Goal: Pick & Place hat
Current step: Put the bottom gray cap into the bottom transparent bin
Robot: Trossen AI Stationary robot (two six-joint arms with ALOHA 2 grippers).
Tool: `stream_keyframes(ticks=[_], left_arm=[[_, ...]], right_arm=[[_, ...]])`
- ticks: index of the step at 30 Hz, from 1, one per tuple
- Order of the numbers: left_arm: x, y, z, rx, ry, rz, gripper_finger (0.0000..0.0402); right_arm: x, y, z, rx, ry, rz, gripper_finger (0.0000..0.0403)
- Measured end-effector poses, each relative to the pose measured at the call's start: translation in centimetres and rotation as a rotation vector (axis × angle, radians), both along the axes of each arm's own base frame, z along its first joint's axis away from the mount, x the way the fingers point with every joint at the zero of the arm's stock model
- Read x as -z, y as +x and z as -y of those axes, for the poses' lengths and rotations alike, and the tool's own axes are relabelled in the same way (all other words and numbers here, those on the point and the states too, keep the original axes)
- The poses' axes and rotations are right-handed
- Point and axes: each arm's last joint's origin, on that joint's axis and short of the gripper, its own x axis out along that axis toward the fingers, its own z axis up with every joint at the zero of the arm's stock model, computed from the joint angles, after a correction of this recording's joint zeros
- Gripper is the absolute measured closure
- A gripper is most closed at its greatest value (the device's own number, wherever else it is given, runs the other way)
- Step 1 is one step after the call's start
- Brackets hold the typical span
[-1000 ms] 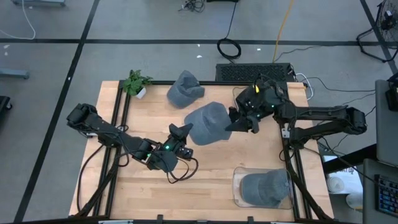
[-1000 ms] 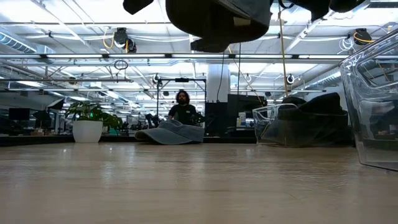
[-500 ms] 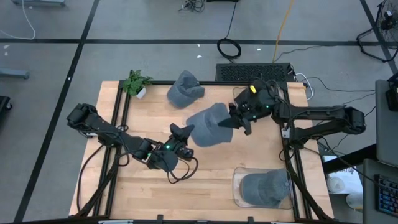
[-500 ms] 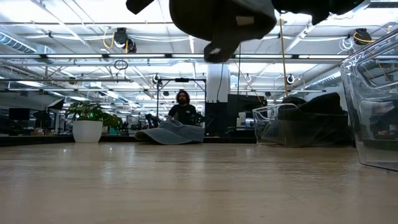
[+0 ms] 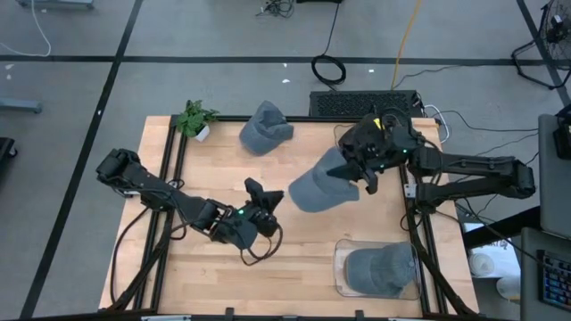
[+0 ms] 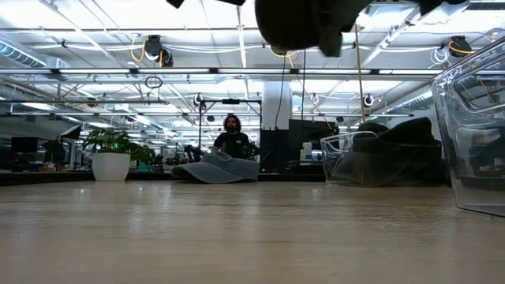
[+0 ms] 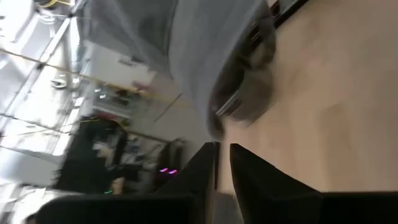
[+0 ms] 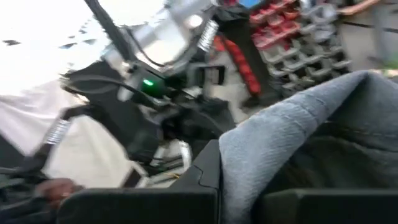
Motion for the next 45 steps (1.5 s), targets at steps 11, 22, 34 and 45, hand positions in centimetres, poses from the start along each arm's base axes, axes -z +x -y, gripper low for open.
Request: stream_keyframes(ticks=[11,22,34,45], left_arm=[[-0.1,0.4,-0.5,0.021,-0.188,0.088,0.0335],[2.2,0.8,-6.1,-0.165,-0.476,0.004,0.0335],[-0.5,1.1,-10.7,0.045,-0.810,0.066,0.0334],[-4.3,-4.3,-14.2,0.358,-0.936,0.334,0.0334]], right_arm=[[-0.3,-1.6,-0.2,0.059,-0.055,-0.021,0.0403],[-3.3,-6.7,-2.5,-0.034,-0.138,0.178,0.0403],[-3.4,-9.9,-3.3,0.063,-0.286,0.074,0.0403],[-3.6,-12.1,-3.4,0.080,-0.334,0.063,0.0403]])
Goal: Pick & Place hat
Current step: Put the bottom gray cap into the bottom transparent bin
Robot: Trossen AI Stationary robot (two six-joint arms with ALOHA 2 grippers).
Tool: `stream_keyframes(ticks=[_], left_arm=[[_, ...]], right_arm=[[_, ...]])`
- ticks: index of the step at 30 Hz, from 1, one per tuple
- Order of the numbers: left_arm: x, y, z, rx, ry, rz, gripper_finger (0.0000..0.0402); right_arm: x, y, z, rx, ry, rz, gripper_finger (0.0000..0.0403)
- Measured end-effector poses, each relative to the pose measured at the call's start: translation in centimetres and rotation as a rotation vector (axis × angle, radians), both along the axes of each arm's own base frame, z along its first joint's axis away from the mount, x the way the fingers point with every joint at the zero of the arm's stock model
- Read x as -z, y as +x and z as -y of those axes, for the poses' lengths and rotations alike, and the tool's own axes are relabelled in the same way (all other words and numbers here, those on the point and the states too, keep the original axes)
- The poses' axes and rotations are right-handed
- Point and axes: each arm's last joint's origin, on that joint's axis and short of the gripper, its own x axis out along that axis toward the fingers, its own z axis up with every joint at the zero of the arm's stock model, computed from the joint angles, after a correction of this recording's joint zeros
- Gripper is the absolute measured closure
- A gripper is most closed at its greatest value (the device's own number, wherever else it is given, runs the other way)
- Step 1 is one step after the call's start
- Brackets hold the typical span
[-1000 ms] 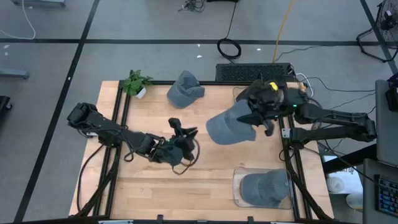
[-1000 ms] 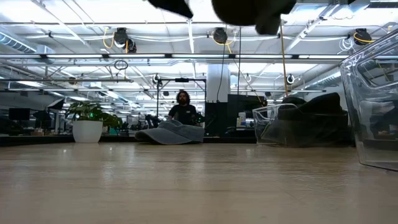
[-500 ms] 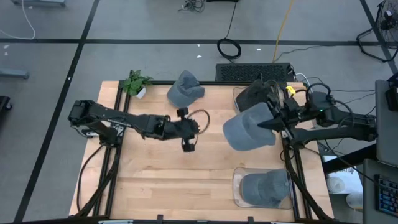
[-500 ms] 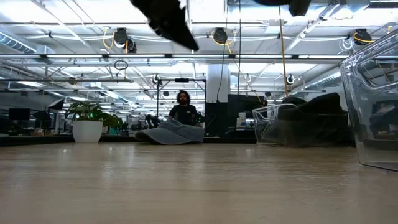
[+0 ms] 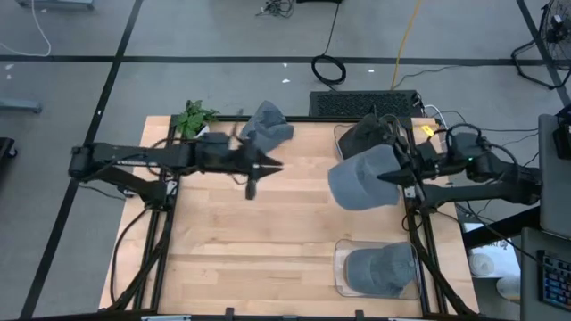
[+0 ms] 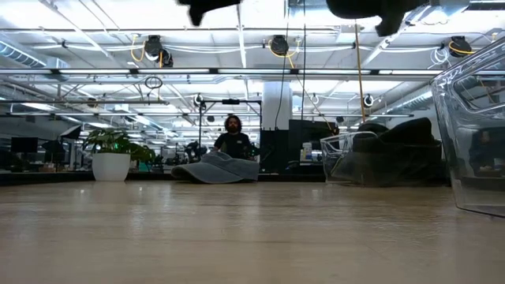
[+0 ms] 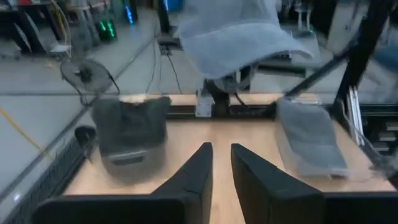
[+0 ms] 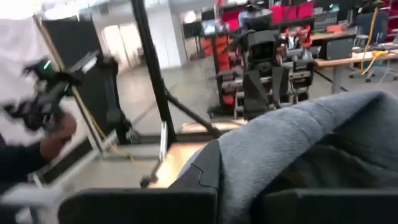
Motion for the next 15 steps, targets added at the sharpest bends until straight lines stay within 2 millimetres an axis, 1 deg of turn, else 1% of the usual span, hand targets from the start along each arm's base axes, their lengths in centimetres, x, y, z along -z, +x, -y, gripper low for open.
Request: stream_keyframes(ticks=[2,4,6,8,9,11,13,15], left_arm=[[1.1,-1.8,-0.4,-0.002,-0.036,0.034,0.0334],[1.3,-3.4,-0.6,0.015,-0.059,0.156,0.0334],[2.3,-5.2,-0.8,0.002,-0.086,0.212,0.0334],[2.4,-6.3,-0.8,-0.005,-0.104,0.306,0.0334],[2.7,-7.0,-0.8,-0.013,-0.106,0.321,0.0334],[2.6,-8.0,-0.8,-0.013,-0.101,0.373,0.0334],[2.7,-8.9,-0.8,-0.021,-0.101,0.398,0.0334],[2.7,-9.5,-0.7,-0.037,-0.094,0.413,0.0334]], right_arm=[[-0.2,-0.8,-0.1,-0.002,-0.054,-0.032,0.0403],[-0.2,-1.7,-0.1,-0.002,-0.117,-0.051,0.0403],[0.0,-2.3,-0.1,-0.004,-0.153,-0.057,0.0403],[0.3,-2.7,-0.1,0.012,-0.155,-0.084,0.0403],[0.5,-2.7,-0.1,0.024,-0.154,-0.098,0.0403],[0.6,-3.1,0.0,0.062,-0.157,-0.102,0.0403],[0.8,-3.1,0.2,0.113,-0.158,-0.129,0.0403],[0.7,-3.2,0.2,0.132,-0.156,-0.118,0.0403]])
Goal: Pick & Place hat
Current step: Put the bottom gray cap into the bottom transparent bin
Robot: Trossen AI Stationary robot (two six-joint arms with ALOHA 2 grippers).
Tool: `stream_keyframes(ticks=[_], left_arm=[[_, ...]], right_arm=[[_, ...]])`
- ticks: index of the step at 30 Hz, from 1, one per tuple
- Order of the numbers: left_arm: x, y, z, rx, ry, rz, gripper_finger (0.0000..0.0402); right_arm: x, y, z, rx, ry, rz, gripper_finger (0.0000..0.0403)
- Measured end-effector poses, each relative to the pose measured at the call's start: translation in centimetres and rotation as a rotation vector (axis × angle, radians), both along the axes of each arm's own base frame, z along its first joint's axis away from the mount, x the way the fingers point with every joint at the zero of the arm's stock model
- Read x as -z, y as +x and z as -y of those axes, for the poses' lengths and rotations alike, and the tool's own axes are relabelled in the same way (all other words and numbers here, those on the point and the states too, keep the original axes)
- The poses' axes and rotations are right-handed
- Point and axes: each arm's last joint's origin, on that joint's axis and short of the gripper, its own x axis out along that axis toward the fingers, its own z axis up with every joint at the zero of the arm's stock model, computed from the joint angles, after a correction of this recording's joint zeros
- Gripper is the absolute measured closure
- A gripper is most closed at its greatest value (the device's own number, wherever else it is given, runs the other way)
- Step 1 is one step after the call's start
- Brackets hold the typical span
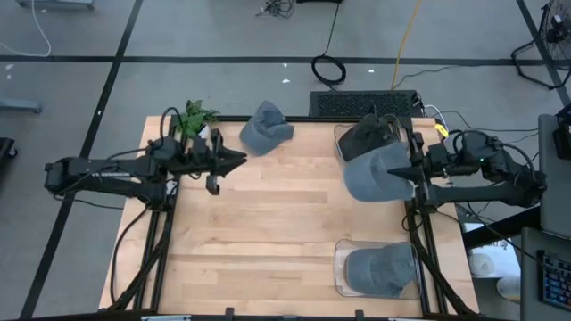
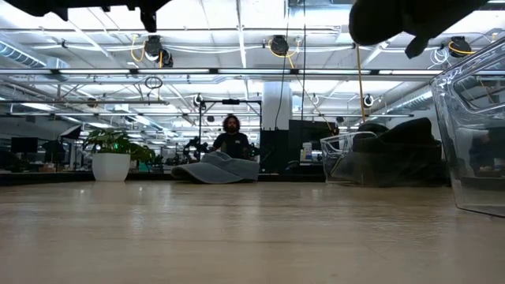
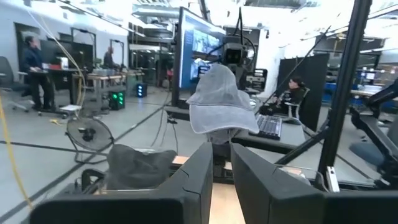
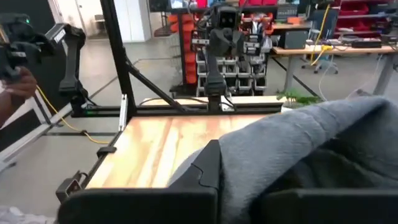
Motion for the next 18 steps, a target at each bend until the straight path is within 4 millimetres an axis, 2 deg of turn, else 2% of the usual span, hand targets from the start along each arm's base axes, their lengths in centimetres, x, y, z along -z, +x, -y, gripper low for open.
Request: stream_keyframes(ticks=[12,14,18], left_arm=[[0.0,-0.2,0.0,-0.013,0.033,0.002,0.0334],[0.0,-0.3,0.0,-0.013,0.033,0.003,0.0334],[0.0,-0.3,0.0,-0.013,0.033,0.003,0.0334]], right_arm=[[-0.2,-0.1,0.1,0.037,-0.006,0.013,0.0403],[-1.2,0.0,-0.1,-0.025,0.014,0.060,0.0403],[-4.6,0.1,-0.5,-0.175,0.022,0.141,0.0403]])
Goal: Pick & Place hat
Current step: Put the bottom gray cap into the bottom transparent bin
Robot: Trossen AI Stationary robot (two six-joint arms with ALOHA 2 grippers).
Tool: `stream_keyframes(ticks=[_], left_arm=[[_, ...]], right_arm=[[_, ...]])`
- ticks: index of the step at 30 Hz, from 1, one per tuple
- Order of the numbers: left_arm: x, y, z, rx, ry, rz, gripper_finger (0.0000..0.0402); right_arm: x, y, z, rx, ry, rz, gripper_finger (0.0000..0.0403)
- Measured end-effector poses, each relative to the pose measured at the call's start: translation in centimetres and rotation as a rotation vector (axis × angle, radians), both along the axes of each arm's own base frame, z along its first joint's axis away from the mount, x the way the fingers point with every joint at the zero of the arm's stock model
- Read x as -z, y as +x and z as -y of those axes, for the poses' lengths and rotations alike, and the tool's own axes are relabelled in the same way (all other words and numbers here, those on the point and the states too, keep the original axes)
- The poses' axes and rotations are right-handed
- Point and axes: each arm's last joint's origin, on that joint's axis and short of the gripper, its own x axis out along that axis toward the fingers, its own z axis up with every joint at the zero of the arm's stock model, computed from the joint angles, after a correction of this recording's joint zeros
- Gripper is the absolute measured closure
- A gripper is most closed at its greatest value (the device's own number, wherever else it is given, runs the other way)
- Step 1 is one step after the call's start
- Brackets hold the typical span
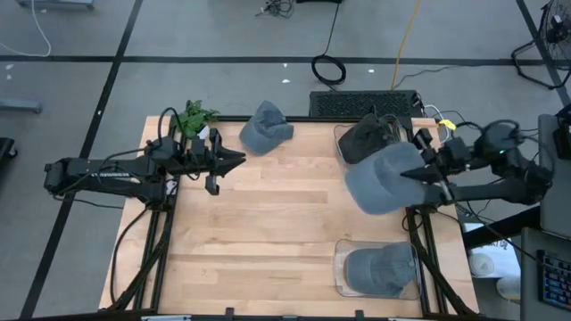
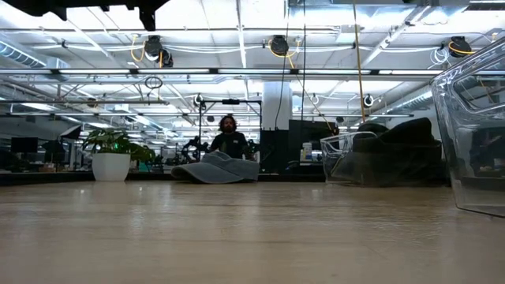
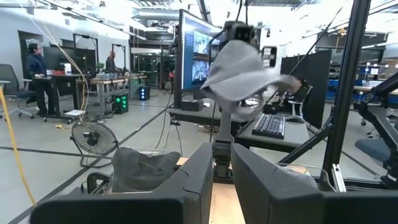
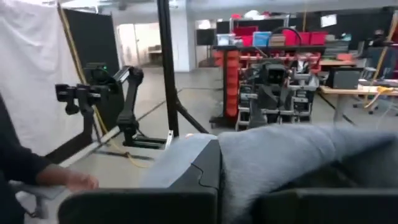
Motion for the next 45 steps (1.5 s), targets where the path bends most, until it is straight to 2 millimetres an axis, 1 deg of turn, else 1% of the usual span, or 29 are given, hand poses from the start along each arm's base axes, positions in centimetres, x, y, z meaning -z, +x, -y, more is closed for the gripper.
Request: stream_keyframes(ticks=[2,4,6,7,9,11,13,15,18,21,23,28,31,36,39,45], left_arm=[[0.0,0.0,0.0,0.000,0.000,0.000,0.0334],[0.0,0.0,0.0,0.000,0.000,0.000,0.0334],[0.0,0.0,0.0,0.000,0.000,-0.001,0.0334],[0.0,0.0,0.0,0.000,0.000,-0.001,0.0334],[0.0,0.0,0.0,0.000,0.000,-0.001,0.0334],[0.0,0.0,0.0,0.000,0.000,-0.001,0.0334],[0.0,0.0,0.0,-0.001,0.000,-0.001,0.0334],[0.0,0.0,0.0,-0.001,0.000,-0.002,0.0334],[0.0,0.0,0.0,-0.001,0.000,-0.002,0.0334],[0.0,0.0,0.0,-0.001,0.000,-0.002,0.0334],[0.0,0.0,0.0,-0.001,0.000,-0.002,0.0334],[0.0,0.0,0.0,-0.001,0.000,-0.002,0.0334],[0.0,0.0,0.0,-0.001,0.000,-0.002,0.0334],[0.0,0.0,0.0,-0.001,0.000,-0.002,0.0334],[0.0,0.0,0.0,-0.001,0.000,-0.002,0.0334],[0.0,0.0,0.0,-0.001,0.000,-0.002,0.0334]], right_arm=[[-1.6,0.3,0.0,-0.010,-0.020,-0.022,0.0403],[-2.7,0.8,0.1,0.023,-0.039,-0.094,0.0403],[-3.4,1.3,0.3,0.074,-0.052,-0.190,0.0403],[-3.2,1.6,0.4,0.098,-0.055,-0.261,0.0403],[-2.3,2.1,0.6,0.143,-0.038,-0.412,0.0403],[-0.9,2.6,0.6,0.149,0.013,-0.555,0.0403],[0.3,3.1,0.4,0.122,0.075,-0.653,0.0403],[1.0,3.5,-0.2,0.037,0.138,-0.686,0.0403],[0.9,3.6,-1.2,-0.093,0.204,-0.641,0.0403],[1.1,3.3,-2.2,-0.176,0.243,-0.659,0.0403],[1.5,3.5,-2.9,-0.223,0.258,-0.659,0.0403],[3.3,4.6,-5.5,-0.308,0.268,-0.661,0.0403],[4.4,5.2,-7.7,-0.367,0.243,-0.666,0.0403],[4.9,5.1,-11.8,-0.388,0.211,-0.652,0.0403],[5.5,4.9,-14.1,-0.322,0.240,-0.658,0.0403],[7.3,5.1,-17.7,-0.031,0.379,-0.624,0.0403]])
